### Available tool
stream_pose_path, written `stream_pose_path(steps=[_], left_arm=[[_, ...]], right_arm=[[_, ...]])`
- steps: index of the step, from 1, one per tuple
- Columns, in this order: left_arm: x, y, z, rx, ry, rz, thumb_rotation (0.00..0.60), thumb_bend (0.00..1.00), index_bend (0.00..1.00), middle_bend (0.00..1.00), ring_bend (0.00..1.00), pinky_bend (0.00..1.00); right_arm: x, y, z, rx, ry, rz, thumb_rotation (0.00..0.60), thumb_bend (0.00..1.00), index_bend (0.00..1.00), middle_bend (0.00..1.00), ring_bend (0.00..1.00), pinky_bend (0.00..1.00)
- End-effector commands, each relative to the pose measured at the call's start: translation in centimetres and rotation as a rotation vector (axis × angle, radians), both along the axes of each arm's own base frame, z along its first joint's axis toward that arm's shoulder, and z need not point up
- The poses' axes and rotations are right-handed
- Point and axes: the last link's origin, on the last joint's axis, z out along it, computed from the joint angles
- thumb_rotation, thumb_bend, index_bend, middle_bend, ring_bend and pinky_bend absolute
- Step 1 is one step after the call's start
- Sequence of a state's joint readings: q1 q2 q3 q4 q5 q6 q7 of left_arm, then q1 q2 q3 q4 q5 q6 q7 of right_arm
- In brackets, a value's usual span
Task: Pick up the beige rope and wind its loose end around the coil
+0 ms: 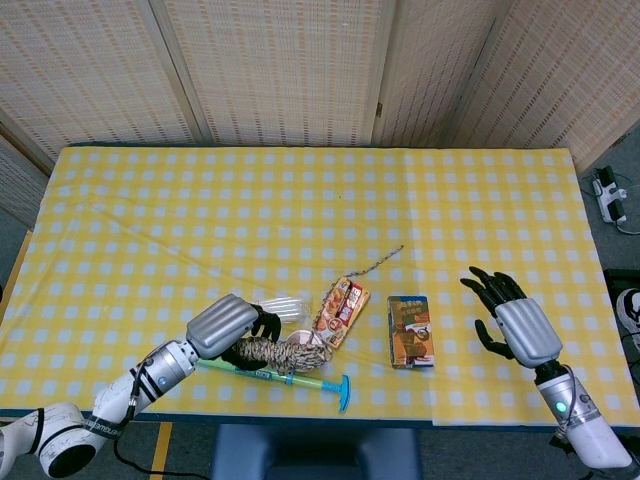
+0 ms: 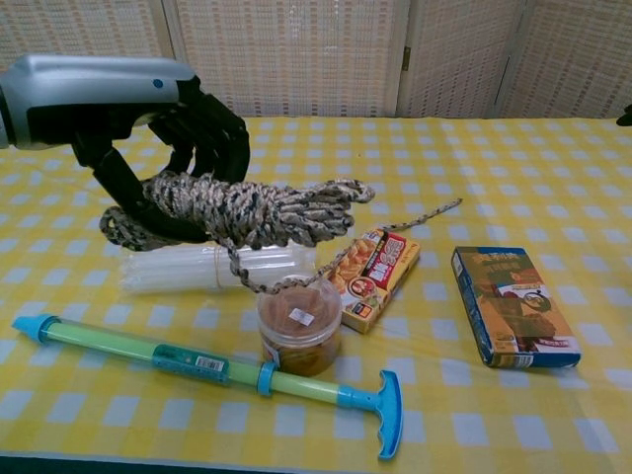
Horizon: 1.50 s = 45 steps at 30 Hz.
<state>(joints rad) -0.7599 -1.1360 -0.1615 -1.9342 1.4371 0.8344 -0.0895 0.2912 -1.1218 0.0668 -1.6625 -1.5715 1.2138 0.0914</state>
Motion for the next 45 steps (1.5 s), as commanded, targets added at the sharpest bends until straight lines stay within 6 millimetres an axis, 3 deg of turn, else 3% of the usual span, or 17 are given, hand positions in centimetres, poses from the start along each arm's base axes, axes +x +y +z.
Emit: stream_pose_path(steps=[1,5,15,25,35,45], left_arm=[[-0.6,1.5,0.2,0.081,-0.014,0.043,0.6,0.29,0.65,0.64,0.59,0.68],[-1.4,3.2,0.3,0.205,-0.019,0.106,0.6,0.29,0.65,0.65,0.59,0.68],[-3.5,5.0,0.3,0.317,0.02,0.231,0.6,0.29,0.65,0.65,0.59,0.68],[-4.4,4.5,-0.1,0.303,0.031,0.268,0.6,0.29,0.65,0.65,0.59,0.68],[-5.0,3.7,-0.3,0.29,0.046,0.261,0.6,0.29,0.65,0.65,0.59,0.68],[-5.4,3.7,-0.4,0.283,0.047,0.27,0.6,0.29,0.65,0.65,0.59,0.68]], right_arm=[[1.2,-1.5,-0.7,0.017,0.017,0.033,0.6,0.6,0.18,0.09,0.14,0.09],[3.0,-4.0,-1.9,0.028,0.056,0.085,0.6,0.6,0.23,0.12,0.16,0.08],[6.5,-11.0,-6.1,0.065,0.2,0.126,0.6,0.6,0.33,0.15,0.17,0.09],[8.3,-15.8,-11.7,0.089,0.293,0.115,0.6,0.6,0.37,0.17,0.17,0.09],[7.7,-17.7,-14.8,0.106,0.35,0.07,0.6,0.58,0.38,0.18,0.17,0.09],[7.9,-18.0,-16.7,0.102,0.358,0.074,0.6,0.29,0.38,0.22,0.18,0.13]])
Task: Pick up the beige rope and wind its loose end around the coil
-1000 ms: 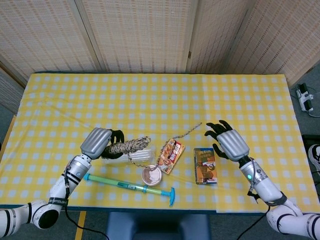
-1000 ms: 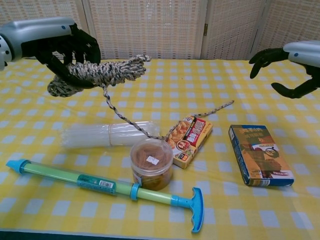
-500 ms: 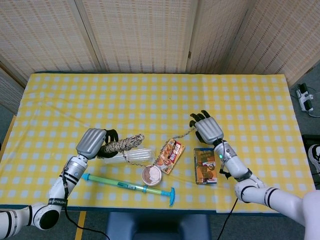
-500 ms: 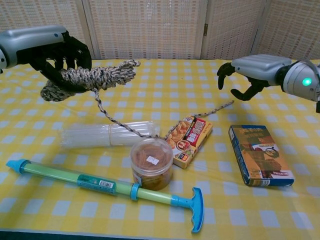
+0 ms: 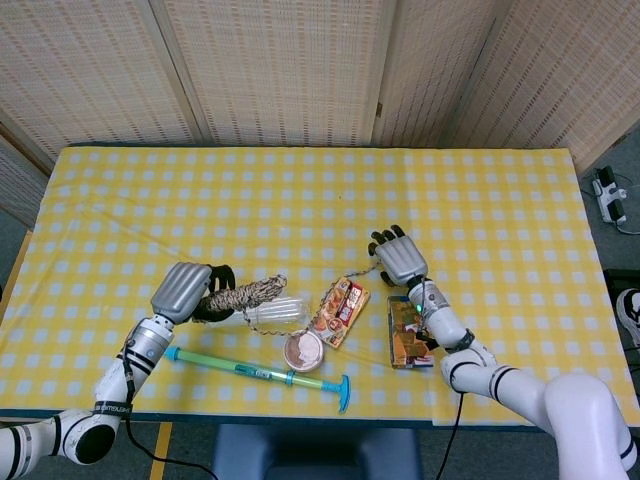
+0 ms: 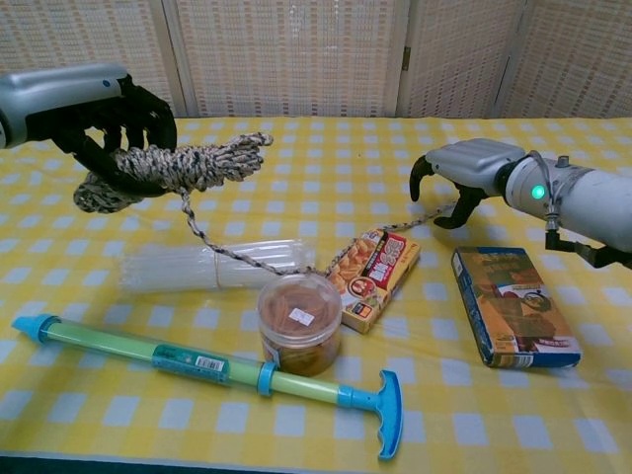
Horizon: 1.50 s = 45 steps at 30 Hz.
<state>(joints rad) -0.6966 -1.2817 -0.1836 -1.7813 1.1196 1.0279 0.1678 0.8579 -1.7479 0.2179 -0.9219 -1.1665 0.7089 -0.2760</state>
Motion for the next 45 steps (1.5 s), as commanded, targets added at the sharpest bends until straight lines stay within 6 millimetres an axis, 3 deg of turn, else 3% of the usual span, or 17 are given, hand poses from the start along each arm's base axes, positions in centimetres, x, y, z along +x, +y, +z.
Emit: stream_pose_path(steps=[1,11,23,45], left_arm=[[-0.1,0.0,0.0,0.0,0.002,0.001,0.6,0.29,0.65,0.65,0.59,0.68],[-0.6,0.1,0.0,0.001,0.007,0.015,0.6,0.29,0.65,0.65,0.59,0.67],[-1.0,0.2,-0.1,0.0,0.02,0.026,0.6,0.29,0.65,0.65,0.59,0.66],[-1.7,0.3,-0.4,-0.006,0.018,0.042,0.6,0.29,0.65,0.65,0.59,0.65]], right_arm=[[0.1,0.0,-0.3,-0.001,0.001,0.004,0.6,0.29,0.38,0.22,0.18,0.13],[0.6,-1.2,-1.0,-0.006,0.003,-0.004,0.6,0.29,0.51,0.25,0.21,0.16],[1.4,-2.2,-2.0,0.018,0.04,-0.016,0.6,0.4,0.51,0.25,0.21,0.16],[0.8,-2.2,-2.5,0.023,0.075,-0.033,0.6,0.45,0.53,0.26,0.21,0.16]])
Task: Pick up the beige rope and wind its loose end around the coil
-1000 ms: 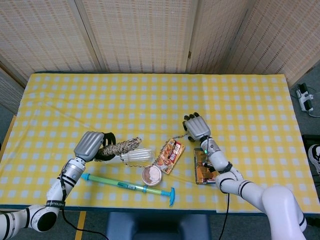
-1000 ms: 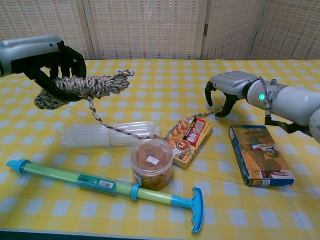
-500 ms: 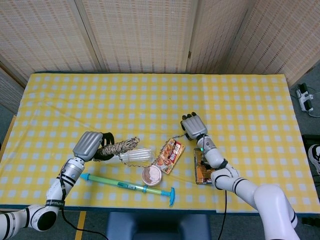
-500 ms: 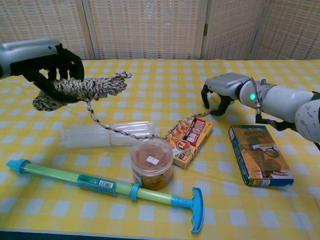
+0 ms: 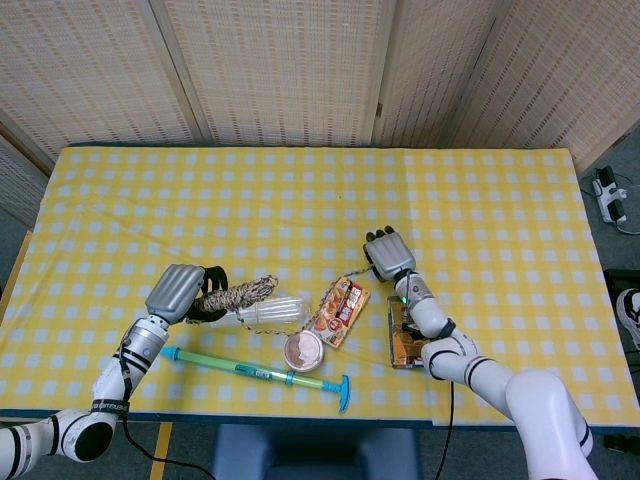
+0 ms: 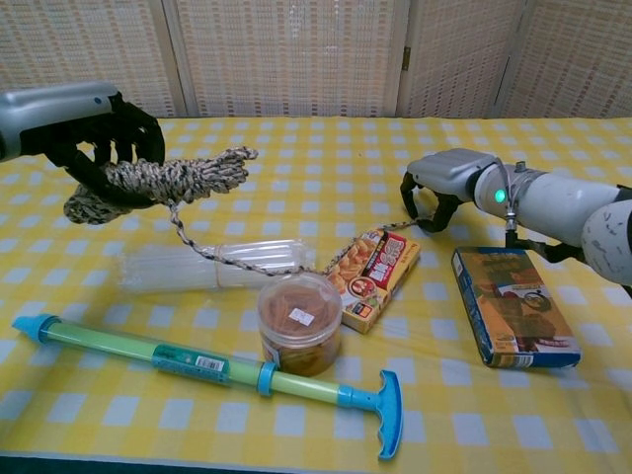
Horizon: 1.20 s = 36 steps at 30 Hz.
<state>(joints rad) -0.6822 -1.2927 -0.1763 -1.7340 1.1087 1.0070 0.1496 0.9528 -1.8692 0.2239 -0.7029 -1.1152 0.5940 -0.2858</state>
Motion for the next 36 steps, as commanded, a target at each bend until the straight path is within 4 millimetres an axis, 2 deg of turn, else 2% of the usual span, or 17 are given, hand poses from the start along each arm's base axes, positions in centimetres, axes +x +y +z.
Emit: stream_pose_path(steps=[1,20,23,28,33,36], left_arm=[[0.0,0.0,0.0,-0.001,0.0,0.001,0.6,0.29,0.65,0.65,0.59,0.65],[-0.4,0.3,0.4,0.011,-0.019,0.015,0.6,0.29,0.65,0.65,0.59,0.65],[-0.2,0.4,0.6,0.013,-0.053,0.011,0.6,0.29,0.65,0.65,0.59,0.65],[0.9,0.6,0.8,0.018,-0.112,-0.026,0.6,0.29,0.65,0.65,0.59,0.65],[2.6,0.5,0.7,0.017,-0.151,-0.073,0.6,0.29,0.65,0.65,0.58,0.65],[4.1,0.2,0.3,0.002,-0.165,-0.108,0.6,0.29,0.65,0.65,0.58,0.65]], right_arm=[[0.0,0.0,0.0,-0.001,0.001,-0.001,0.6,0.45,0.53,0.26,0.21,0.16],[0.5,-0.1,0.1,-0.026,-0.008,0.008,0.6,0.55,0.59,0.3,0.22,0.16],[0.7,-0.1,1.1,-0.057,-0.039,0.022,0.6,0.55,0.6,0.3,0.23,0.16],[1.7,0.4,4.0,-0.135,-0.147,0.057,0.6,0.55,0.61,0.32,0.24,0.16],[3.4,1.6,6.7,-0.176,-0.266,0.077,0.6,0.55,0.62,0.33,0.26,0.16],[5.2,2.7,7.8,-0.192,-0.307,0.12,0.6,0.57,0.64,0.36,0.29,0.18]])
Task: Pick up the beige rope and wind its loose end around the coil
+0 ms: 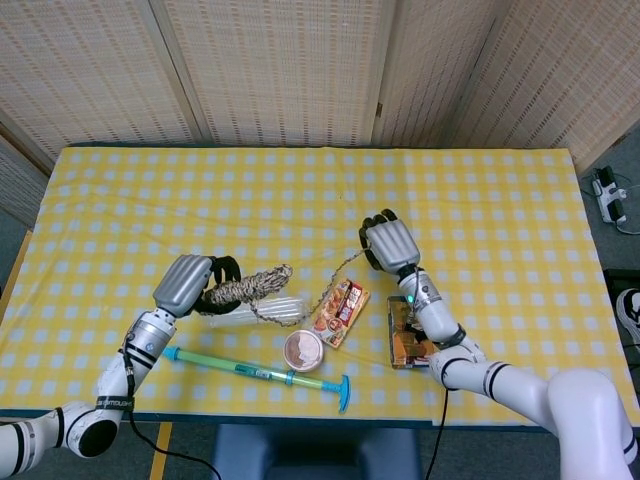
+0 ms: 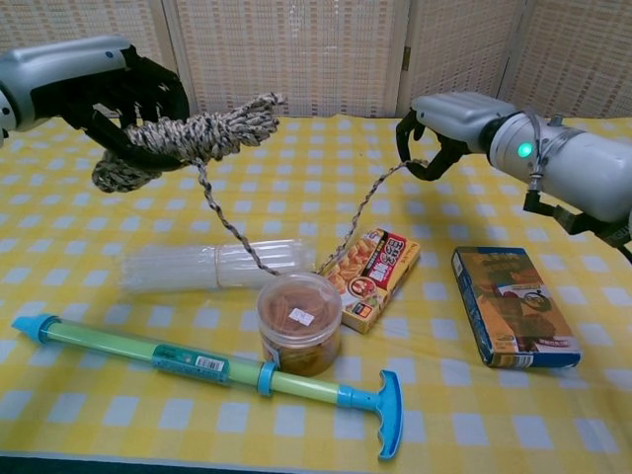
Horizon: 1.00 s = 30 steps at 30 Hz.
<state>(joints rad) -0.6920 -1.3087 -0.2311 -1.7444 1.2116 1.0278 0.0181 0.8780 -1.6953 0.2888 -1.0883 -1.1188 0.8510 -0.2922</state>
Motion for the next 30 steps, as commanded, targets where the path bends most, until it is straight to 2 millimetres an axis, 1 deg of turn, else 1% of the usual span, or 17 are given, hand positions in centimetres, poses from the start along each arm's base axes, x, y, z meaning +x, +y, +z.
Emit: stream_pose_path(steps=[1,4,8,14,18,20,23,27,30], left_arm=[[1.6,-0.3,-0.5,-0.014,-0.007,-0.038,0.6,0.29,0.65,0.65,0.58,0.65],[2.8,-0.7,-1.3,-0.028,0.011,-0.07,0.6,0.29,0.65,0.65,0.58,0.65],[4.7,-1.3,-2.8,-0.052,0.04,-0.099,0.6,0.29,0.65,0.65,0.58,0.65],[7.1,-1.0,-5.0,-0.098,0.062,-0.068,0.6,0.29,0.65,0.65,0.58,0.65],[8.4,-0.8,-6.2,-0.111,0.078,-0.04,0.6,0.29,0.65,0.65,0.58,0.65],[9.0,-0.4,-6.6,-0.102,0.08,-0.017,0.6,0.29,0.65,0.65,0.58,0.65],[9.5,0.2,-7.2,-0.094,0.077,0.032,0.6,0.29,0.65,0.65,0.58,0.65],[9.2,1.7,-7.6,-0.067,0.079,0.119,0.6,0.29,0.65,0.65,0.58,0.65],[8.9,2.7,-7.9,-0.07,0.049,0.204,0.6,0.29,0.65,0.65,0.58,0.65]], right_arm=[[2.1,1.3,3.0,-0.079,-0.063,0.052,0.6,0.58,0.64,0.37,0.3,0.19],[3.7,2.0,3.2,-0.096,-0.086,0.074,0.6,0.58,0.65,0.4,0.33,0.23],[6.3,2.5,3.1,-0.11,-0.114,0.091,0.6,0.57,0.65,0.42,0.36,0.25],[9.5,2.7,3.2,-0.132,-0.168,0.096,0.6,0.58,0.65,0.45,0.38,0.28],[11.2,3.2,3.2,-0.131,-0.198,0.109,0.6,0.58,0.65,0.45,0.38,0.28],[11.8,3.7,3.2,-0.122,-0.21,0.123,0.6,0.58,0.65,0.45,0.38,0.28],[12.2,4.3,3.5,-0.117,-0.233,0.13,0.6,0.58,0.65,0.45,0.38,0.28],[12.1,5.0,4.1,-0.126,-0.258,0.132,0.6,0.58,0.65,0.45,0.38,0.28],[12.2,5.4,4.3,-0.116,-0.277,0.137,0.6,0.58,0.65,0.45,0.39,0.28]])
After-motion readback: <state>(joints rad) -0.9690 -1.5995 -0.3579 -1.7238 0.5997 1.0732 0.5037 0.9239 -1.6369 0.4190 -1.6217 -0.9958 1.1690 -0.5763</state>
